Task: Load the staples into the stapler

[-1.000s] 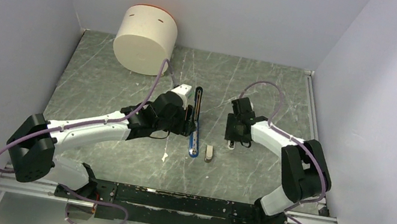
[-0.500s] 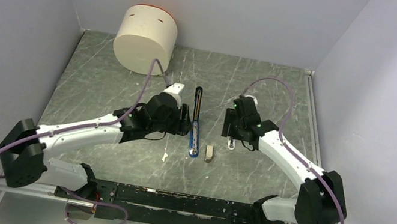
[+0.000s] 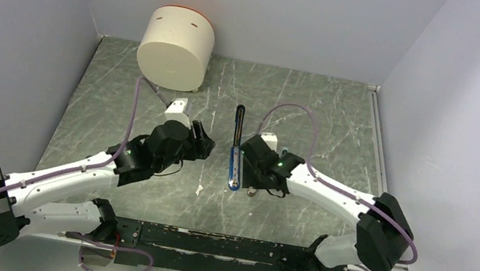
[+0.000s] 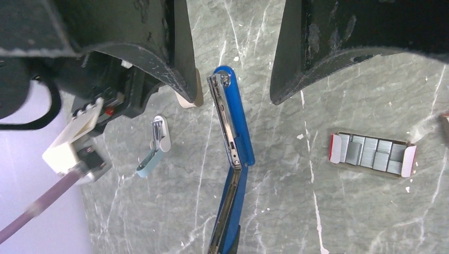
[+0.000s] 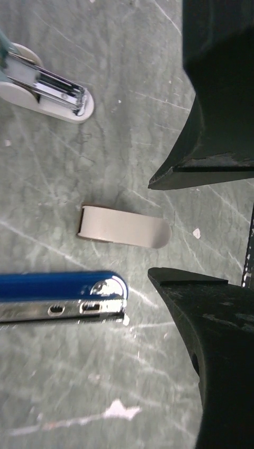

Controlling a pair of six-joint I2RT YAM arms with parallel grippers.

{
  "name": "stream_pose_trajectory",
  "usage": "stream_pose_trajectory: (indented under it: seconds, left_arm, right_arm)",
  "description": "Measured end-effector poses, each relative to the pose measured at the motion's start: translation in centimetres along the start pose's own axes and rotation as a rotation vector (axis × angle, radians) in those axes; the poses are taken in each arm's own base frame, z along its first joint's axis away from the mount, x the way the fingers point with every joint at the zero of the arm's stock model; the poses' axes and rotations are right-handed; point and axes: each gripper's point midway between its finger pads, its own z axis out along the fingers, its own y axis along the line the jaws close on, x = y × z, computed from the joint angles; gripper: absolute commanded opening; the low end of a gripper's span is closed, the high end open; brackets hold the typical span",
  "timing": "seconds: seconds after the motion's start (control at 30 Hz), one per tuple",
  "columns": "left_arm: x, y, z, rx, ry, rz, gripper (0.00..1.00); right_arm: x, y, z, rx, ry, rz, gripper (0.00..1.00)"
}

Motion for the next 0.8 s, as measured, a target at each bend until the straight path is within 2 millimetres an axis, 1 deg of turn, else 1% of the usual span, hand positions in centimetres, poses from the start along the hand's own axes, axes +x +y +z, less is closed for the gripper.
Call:
stream_pose_trajectory:
  seconds: [0.07, 0.17, 0.23, 0.3, 0.33, 0.43, 0.7, 0.8]
  left_arm:
    - [-0.2, 0.3, -0.1, -0.010, -0.014, -0.011, 0.58]
    - [-0.4, 0.4, -0.2, -0.013, -0.028, -0.021, 0.59]
    - [-0.5, 0.3, -0.3, -0.007, -0.034, -0.021, 0.63]
    - [-0.6, 0.1, -0.3, 0.005, -0.035, -0.014, 0.64]
    - [-0.6, 0.0, -0.3, 0.013, -0.034, -0.010, 0.66]
    - [-0.4, -0.6, -0.2, 0.043, -0.020, 0.005, 0.69]
    - [1.1, -1.6, 0.7, 0.106, 0.053, 0.026, 0.70]
    - [1.7, -1.7, 0.9, 0.117, 0.083, 0.027, 0.70]
  right_arm:
    - [1.2, -0.1, 0.5, 0.036, 0.037, -0.007, 0.56]
    - [2.0, -0.4, 0.9, 0.066, 0.064, 0.007, 0.49]
    - [2.2, -0.4, 1.0, 0.072, 0.071, 0.021, 0.46]
    - [2.3, -0.3, 1.2, 0.073, 0.076, 0.030, 0.43]
    - [2.3, -0.2, 1.3, 0.072, 0.077, 0.033, 0.42]
    - [2.3, 0.0, 1.4, 0.065, 0.077, 0.044, 0.39]
    - [2.8, 0.5, 2.1, 0.057, 0.101, 0.056, 0.33]
    - [2.9, 0.5, 2.1, 0.059, 0.106, 0.067, 0.28]
